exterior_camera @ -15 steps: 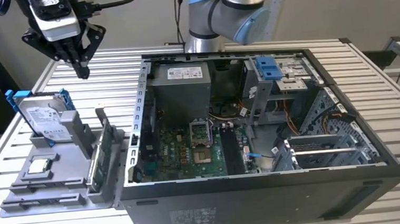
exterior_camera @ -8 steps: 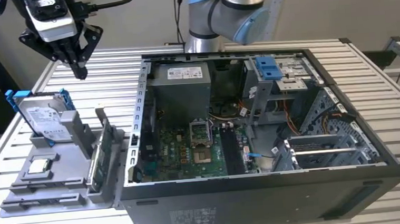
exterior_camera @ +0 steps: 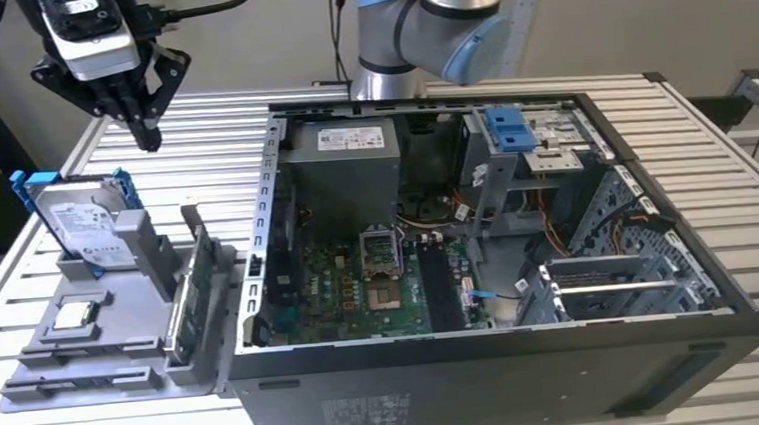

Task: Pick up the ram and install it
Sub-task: 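Reach for the ram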

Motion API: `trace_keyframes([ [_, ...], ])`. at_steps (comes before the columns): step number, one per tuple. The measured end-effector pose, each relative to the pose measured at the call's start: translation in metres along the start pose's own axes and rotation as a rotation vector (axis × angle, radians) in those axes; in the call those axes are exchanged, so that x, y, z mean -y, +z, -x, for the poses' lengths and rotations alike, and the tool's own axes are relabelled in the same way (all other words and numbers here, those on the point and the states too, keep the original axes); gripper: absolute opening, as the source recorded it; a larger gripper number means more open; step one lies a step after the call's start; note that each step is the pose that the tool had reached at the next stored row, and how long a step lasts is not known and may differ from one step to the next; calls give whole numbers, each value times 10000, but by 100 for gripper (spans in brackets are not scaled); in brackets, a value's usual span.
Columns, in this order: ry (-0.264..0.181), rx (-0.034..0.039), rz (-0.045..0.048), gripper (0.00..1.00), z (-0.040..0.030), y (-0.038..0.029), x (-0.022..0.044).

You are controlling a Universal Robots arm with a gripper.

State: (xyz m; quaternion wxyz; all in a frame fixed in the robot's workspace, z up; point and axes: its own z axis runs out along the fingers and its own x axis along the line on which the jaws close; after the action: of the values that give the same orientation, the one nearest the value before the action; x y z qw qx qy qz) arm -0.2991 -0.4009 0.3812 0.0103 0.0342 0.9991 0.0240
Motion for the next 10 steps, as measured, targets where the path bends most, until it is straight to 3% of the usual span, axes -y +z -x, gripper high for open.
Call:
trace_keyframes([
  [6, 0, 0, -1, 11, -38, 3, 3],
  [10, 0, 0, 0, 11, -114, 5, 8],
])
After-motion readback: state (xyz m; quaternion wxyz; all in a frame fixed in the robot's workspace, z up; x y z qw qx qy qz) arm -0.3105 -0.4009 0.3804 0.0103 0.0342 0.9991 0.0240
